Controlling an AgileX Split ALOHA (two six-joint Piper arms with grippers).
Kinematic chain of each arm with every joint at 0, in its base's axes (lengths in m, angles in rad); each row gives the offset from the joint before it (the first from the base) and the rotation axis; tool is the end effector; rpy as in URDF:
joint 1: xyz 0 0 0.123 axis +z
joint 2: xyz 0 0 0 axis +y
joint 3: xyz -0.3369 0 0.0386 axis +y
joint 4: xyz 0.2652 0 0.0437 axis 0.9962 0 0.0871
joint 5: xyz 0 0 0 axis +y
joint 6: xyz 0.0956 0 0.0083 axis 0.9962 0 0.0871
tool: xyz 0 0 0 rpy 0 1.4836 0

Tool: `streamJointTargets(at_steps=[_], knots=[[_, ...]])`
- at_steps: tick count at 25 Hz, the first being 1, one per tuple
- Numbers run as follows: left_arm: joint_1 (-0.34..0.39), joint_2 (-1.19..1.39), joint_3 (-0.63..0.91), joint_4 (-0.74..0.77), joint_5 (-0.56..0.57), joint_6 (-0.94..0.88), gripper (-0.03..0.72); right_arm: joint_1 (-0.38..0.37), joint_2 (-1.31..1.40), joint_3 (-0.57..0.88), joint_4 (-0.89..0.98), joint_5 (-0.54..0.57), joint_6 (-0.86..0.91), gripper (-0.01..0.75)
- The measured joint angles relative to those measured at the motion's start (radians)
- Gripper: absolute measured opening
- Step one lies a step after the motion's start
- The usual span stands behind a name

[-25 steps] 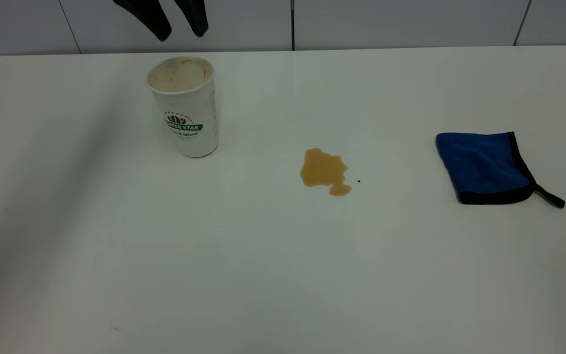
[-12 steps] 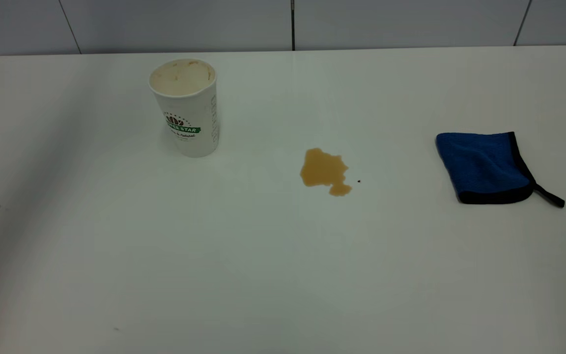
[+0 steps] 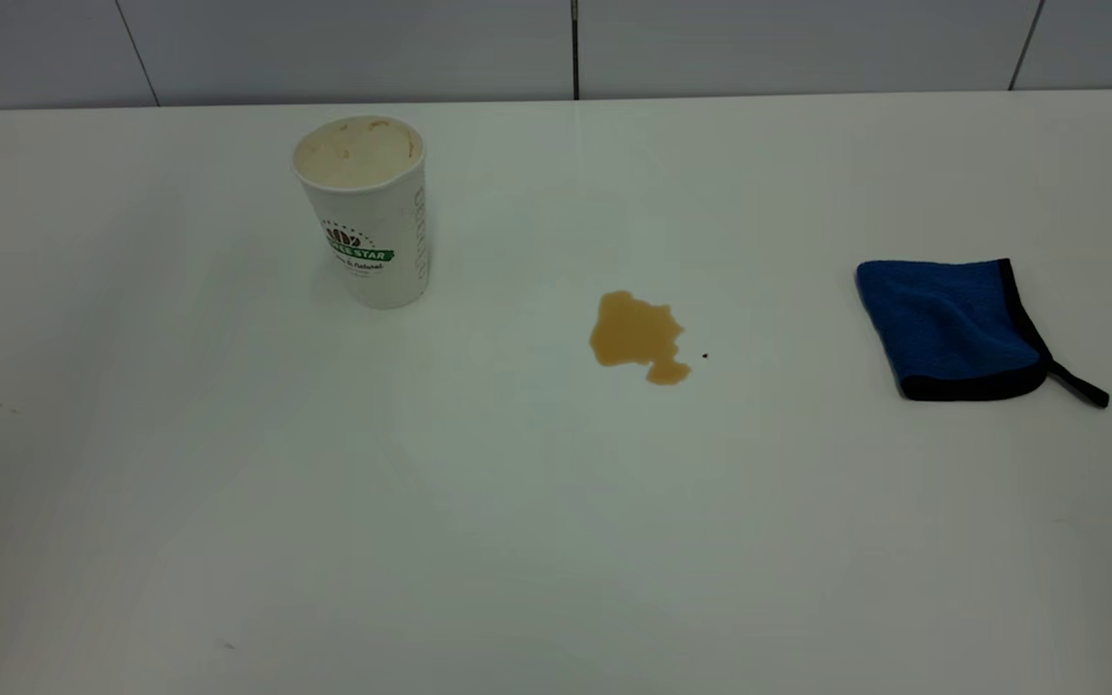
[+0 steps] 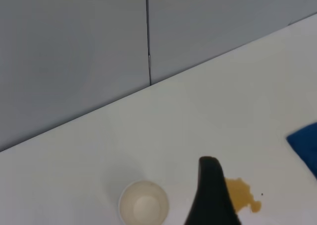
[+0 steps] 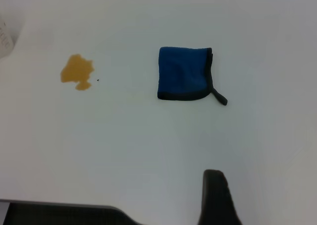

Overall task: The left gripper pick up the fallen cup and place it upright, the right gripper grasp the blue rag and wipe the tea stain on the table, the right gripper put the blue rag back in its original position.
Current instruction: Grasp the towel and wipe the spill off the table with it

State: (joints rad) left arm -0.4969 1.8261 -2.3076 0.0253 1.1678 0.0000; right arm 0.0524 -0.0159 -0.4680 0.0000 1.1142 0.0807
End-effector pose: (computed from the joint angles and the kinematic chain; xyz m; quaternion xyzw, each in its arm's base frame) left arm 0.3671 -0.1966 0.5466 0.2164 0.8573 -0.1026 0.4557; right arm -0.0409 -0.0021 0.2687 0.0123 0.8708 0.0327 0.4904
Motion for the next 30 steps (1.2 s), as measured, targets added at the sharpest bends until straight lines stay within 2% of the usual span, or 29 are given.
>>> streamJointTargets(at_steps=[5,13,17,22,25,30], knots=[[-0.075,-0.148,0.301,0.072,0.000,0.000,0.564,0.000,0.000,0.000,0.000,0.000,0.000,0.534],[-0.077,-0.424,0.934,0.093,0.000,-0.054,0.564,0.000,0.000,0.000,0.000,0.000,0.000,0.534],[-0.077,-0.575,1.189,0.099,0.000,-0.099,0.564,0.000,0.000,0.000,0.000,0.000,0.000,0.534],[-0.077,-0.781,1.426,0.104,-0.013,-0.139,0.564,0.000,0.000,0.000,0.000,0.000,0.000,0.534],[-0.077,-0.895,1.550,0.105,-0.067,-0.147,0.564,0.000,0.000,0.000,0.000,0.000,0.000,0.534],[-0.077,-1.051,1.692,0.105,-0.128,-0.154,0.564,0.000,0.000,0.000,0.000,0.000,0.000,0.534]])
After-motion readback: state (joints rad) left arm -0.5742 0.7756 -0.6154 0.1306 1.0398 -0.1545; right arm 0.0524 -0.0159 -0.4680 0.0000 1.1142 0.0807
